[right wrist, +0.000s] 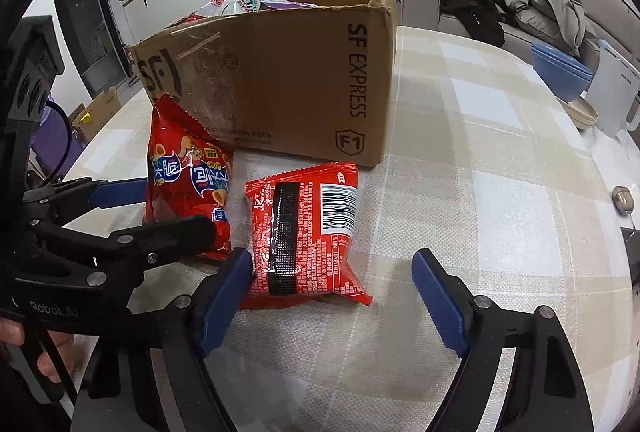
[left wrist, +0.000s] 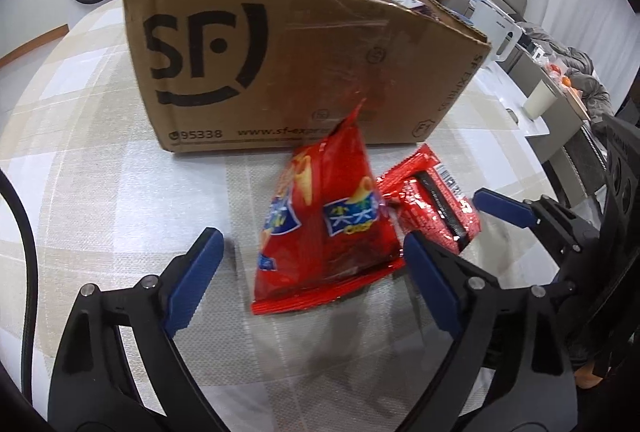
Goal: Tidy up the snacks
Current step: 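Grasp the red chip bag with the left gripper while the right grasps the red-black pack, then lift and carry both red packs over the box with both grippers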
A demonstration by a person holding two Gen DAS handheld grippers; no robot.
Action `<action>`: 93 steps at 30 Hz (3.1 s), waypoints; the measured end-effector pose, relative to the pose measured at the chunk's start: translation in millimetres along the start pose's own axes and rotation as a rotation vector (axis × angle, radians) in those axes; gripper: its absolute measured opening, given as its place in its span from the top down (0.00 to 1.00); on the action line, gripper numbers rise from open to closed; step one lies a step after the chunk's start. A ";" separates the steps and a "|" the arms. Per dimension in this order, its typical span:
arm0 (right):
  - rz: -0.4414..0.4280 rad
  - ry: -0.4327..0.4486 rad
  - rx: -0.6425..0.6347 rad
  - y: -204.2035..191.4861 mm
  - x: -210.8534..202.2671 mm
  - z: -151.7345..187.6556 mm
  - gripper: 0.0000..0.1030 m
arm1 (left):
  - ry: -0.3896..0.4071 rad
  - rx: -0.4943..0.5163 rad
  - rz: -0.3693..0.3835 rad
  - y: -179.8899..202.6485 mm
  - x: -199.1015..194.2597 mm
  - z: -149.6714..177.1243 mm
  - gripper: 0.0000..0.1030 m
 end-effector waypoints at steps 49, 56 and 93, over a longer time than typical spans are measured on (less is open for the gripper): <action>-0.128 0.211 -0.035 -28.8 -67.6 -26.0 0.58 | 0.218 0.023 0.066 -32.2 -122.9 2.1 0.59; -0.132 0.257 -0.019 -28.2 -80.3 -36.6 0.58 | 0.252 0.037 0.053 -27.8 -152.5 -14.4 0.59; -0.087 0.360 0.016 -18.6 -84.6 -109.0 0.58 | 0.299 0.095 0.027 -21.2 -163.2 -121.1 0.59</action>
Point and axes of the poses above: each gripper's, at about its wrist camera, not at the fingertips, and x roughly the way its jaws point, y to its right, z to its underside, the point moved 5 cm from there along x, roughly the way its jaws point, and after that the axes turned 2 degrees about -x, right-handed, at the moved point
